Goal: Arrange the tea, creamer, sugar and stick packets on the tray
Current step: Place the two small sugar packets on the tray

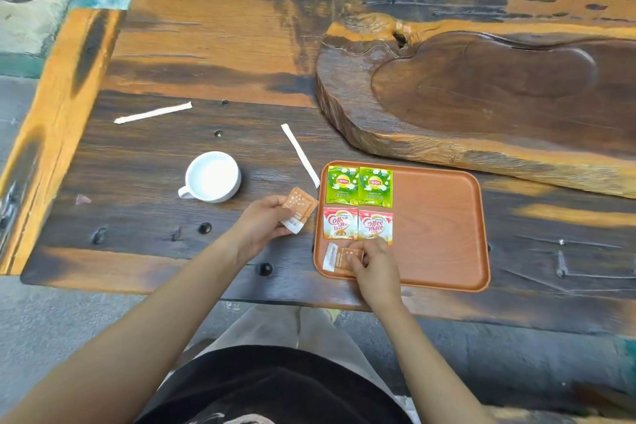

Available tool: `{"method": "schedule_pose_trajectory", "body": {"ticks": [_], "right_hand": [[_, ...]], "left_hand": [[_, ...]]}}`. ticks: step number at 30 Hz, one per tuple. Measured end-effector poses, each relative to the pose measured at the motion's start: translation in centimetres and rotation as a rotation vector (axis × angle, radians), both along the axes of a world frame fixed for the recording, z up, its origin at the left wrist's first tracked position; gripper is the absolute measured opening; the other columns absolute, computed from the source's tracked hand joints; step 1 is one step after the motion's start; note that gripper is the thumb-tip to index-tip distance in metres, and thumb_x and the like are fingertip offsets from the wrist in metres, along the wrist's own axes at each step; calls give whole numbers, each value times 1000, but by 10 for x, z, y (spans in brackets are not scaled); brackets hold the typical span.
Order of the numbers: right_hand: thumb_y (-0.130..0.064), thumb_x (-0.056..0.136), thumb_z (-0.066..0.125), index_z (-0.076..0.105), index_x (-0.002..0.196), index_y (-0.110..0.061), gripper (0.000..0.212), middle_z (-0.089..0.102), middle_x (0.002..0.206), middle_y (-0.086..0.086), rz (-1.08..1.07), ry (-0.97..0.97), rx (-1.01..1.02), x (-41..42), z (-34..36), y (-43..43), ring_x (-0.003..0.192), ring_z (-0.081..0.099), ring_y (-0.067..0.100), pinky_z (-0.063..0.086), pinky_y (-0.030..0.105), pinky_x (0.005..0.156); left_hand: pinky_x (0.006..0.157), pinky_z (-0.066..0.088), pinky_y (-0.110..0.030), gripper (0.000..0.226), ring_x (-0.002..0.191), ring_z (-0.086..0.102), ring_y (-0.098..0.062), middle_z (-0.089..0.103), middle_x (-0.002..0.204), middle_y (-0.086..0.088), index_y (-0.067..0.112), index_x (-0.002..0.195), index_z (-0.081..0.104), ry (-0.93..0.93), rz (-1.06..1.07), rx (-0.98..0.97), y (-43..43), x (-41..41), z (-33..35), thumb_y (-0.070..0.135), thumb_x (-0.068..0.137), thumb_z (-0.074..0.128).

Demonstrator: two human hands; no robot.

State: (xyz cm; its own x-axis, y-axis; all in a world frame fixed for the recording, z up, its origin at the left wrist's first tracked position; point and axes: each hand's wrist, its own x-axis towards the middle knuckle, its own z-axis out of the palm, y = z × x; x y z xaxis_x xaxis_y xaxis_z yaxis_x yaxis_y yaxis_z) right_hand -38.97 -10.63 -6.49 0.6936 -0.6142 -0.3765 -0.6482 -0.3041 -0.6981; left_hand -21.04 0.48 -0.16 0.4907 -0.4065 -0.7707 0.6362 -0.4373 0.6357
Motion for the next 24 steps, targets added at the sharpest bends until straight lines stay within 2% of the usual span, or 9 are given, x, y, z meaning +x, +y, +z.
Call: {"method": "schedule_pose_trajectory", "body": {"ticks": [4, 8, 11, 16, 20, 22, 24], "right_hand": [[-9, 84, 61, 64, 103, -15, 21, 43, 99, -5, 76, -20, -130, -4, -2, 3, 91, 51, 14, 43, 25, 81], [-4, 80, 62, 63, 97, -16, 20, 52, 92, 2, 199, -103, -323, -6, -4, 7, 85, 51, 18, 49, 32, 71], [-9, 81, 64, 67, 97, -20, 20, 57, 93, 1, 329, -107, -377, -6, -11, 9, 89, 50, 19, 46, 29, 75], [-10, 81, 63, 69, 98, -30, 27, 58, 98, 0, 412, -118, -343, -7, -17, 7, 91, 51, 21, 43, 29, 77], [-9, 81, 63, 69, 101, -30, 29, 57, 99, -2, 457, -146, -334, -8, -18, 3, 93, 50, 20, 40, 27, 80], [-11, 85, 58, 67, 105, -26, 26, 56, 99, -3, 383, -208, -224, -7, -9, 1, 93, 49, 15, 41, 25, 83], [-15, 91, 53, 64, 111, -18, 23, 56, 100, -4, 179, -242, 28, -1, 11, -5, 91, 52, 5, 43, 15, 83]], "left_hand": [[61, 56, -16, 21, 79, 62, -13, 65, 90, -4, 9, 106, 57, -16, -51, 29, 2, -9, -2, 0, 91, 46], [54, 55, -13, 21, 76, 60, -13, 63, 86, -5, 8, 104, 57, -38, -70, 33, 0, -17, -1, -2, 91, 45], [53, 55, -12, 22, 75, 60, -13, 63, 86, -5, 6, 108, 57, -55, -77, 46, -2, -20, -1, -2, 91, 46], [58, 54, -13, 23, 76, 61, -13, 64, 91, -8, 5, 111, 58, -100, -127, 72, -4, -24, -2, 0, 91, 47], [59, 53, -14, 17, 74, 61, -11, 65, 86, -4, 13, 93, 62, -144, -215, 64, -5, -29, -2, 3, 90, 50], [56, 52, -11, 20, 71, 60, -9, 64, 81, -2, 17, 85, 63, -159, -256, 53, -7, -33, 0, 1, 90, 51], [56, 51, -10, 22, 68, 61, -6, 65, 80, 0, 19, 85, 64, -182, -312, 43, -10, -38, 2, 1, 89, 53]]}}
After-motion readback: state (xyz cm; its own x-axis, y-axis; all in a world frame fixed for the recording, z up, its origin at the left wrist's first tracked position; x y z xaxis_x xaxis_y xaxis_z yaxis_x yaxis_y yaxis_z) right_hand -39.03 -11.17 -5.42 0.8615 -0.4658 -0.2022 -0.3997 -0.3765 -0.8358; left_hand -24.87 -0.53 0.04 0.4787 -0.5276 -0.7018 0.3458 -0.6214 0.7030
